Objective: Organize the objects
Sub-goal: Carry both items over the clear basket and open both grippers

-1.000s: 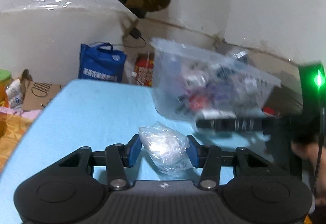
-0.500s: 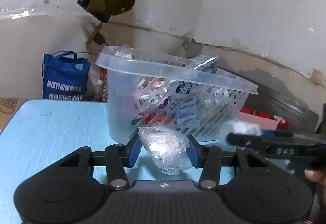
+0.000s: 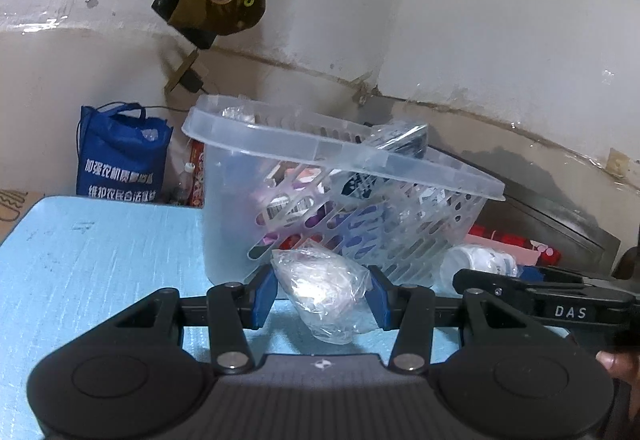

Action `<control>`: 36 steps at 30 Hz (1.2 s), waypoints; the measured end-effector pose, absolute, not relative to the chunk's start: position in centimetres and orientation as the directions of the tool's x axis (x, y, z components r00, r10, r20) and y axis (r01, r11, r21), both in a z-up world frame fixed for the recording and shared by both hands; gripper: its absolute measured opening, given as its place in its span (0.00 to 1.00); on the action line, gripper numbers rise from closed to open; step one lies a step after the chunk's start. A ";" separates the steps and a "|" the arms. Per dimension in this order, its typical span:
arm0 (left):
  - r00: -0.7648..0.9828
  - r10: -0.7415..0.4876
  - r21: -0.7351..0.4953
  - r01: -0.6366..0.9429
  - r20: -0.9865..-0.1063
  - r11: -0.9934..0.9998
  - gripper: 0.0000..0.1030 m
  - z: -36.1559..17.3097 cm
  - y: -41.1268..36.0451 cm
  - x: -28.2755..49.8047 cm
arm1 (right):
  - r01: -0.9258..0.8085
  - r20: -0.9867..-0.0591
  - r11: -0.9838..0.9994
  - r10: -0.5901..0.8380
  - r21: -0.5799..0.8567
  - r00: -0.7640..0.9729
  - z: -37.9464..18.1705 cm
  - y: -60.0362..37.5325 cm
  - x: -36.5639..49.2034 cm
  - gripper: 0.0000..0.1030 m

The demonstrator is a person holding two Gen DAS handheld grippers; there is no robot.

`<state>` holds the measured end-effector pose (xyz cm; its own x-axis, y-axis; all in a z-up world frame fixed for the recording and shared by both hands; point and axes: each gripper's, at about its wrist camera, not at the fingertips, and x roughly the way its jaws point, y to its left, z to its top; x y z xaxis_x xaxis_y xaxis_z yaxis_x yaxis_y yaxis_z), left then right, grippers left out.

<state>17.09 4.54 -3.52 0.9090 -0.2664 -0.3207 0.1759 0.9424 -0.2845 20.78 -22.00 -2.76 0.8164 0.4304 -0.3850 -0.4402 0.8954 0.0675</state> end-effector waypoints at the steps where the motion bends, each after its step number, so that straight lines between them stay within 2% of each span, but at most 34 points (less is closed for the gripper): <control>1: 0.910 -0.267 -0.288 0.176 -0.316 0.941 0.50 -3.5 4.6 17.0 | -0.437 -0.383 0.897 0.429 0.070 0.818 -2.8 -22.1 20.8 0.76; 6: 0.916 -0.279 -0.330 0.179 -0.287 0.927 0.50 -3.7 5.5 16.3 | -0.437 -0.361 0.898 0.425 0.052 0.830 -2.7 -22.0 20.4 0.76; 8: 0.932 -0.263 -0.328 0.174 -0.251 0.928 0.50 -3.4 5.8 15.6 | -0.443 -0.333 0.896 0.430 0.042 0.839 -2.5 -22.0 19.9 0.76; 10: 0.935 -0.262 -0.315 0.180 -0.241 0.932 0.50 -2.5 5.8 15.0 | -0.490 -0.318 0.867 0.491 0.088 0.811 -1.6 -22.4 19.0 0.76; 12: 0.937 -0.300 -0.323 0.232 -0.179 0.918 0.50 -0.1 6.1 13.9 | -0.549 -0.261 0.821 0.570 0.157 0.779 0.7 -23.3 17.7 0.76; 15: 0.946 -0.305 -0.266 0.268 -0.108 0.926 0.50 5.7 5.7 14.2 | -0.536 -0.177 0.842 0.539 0.067 0.824 5.4 -22.9 17.2 0.76; 17: 0.947 -0.304 -0.244 0.272 -0.105 0.931 0.50 9.4 5.3 16.4 | -0.539 -0.170 0.841 0.538 0.043 0.826 8.8 -22.1 19.3 0.76; 20: 0.940 -0.289 -0.244 0.242 -0.181 0.939 0.51 12.3 4.3 21.7 | -0.541 -0.210 0.841 0.533 0.019 0.820 11.8 -20.3 24.1 0.76; 21: 0.933 -0.287 -0.247 0.232 -0.217 0.941 0.53 12.5 3.9 23.1 | -0.530 -0.227 0.848 0.513 -0.013 0.828 12.0 -19.5 25.4 0.77; 23: 0.908 -0.305 -0.250 0.237 -0.286 0.939 0.78 11.6 3.8 26.5 | -0.527 -0.265 0.848 0.498 -0.049 0.826 11.5 -18.3 27.4 0.85; 24: 0.909 -0.275 -0.254 0.198 -0.314 0.947 0.79 10.7 3.9 27.8 | -0.519 -0.281 0.852 0.483 -0.066 0.829 11.0 -17.7 28.1 0.95; 25: 0.908 -0.246 -0.260 0.160 -0.340 0.952 0.79 9.9 4.3 28.5 | -0.504 -0.292 0.859 0.462 -0.085 0.837 10.3 -17.3 28.8 1.00; 27: 0.900 -0.227 -0.295 0.118 -0.372 0.948 0.78 8.6 5.1 29.0 | -0.493 -0.327 0.862 0.435 -0.116 0.839 9.3 -16.9 29.4 1.00; 30: 0.920 -0.245 -0.280 0.160 -0.305 0.947 0.79 8.2 5.6 25.9 | -0.509 -0.304 0.860 0.474 -0.043 0.826 9.0 -18.6 28.4 1.00; 33: 0.954 -0.201 -0.203 0.156 -0.222 0.967 0.91 8.2 4.8 21.5 | -0.498 -0.259 0.867 0.487 0.027 0.834 9.1 -20.5 26.2 1.00; 34: 0.970 -0.171 -0.167 0.142 -0.175 0.976 0.99 8.1 4.4 19.9 | -0.494 -0.264 0.869 0.485 0.037 0.834 9.0 -20.9 25.5 1.00; 36: 0.977 -0.149 -0.129 0.131 -0.150 0.983 1.00 8.0 3.8 18.6 | -0.467 -0.280 0.884 0.453 0.017 0.846 8.8 -21.2 24.9 1.00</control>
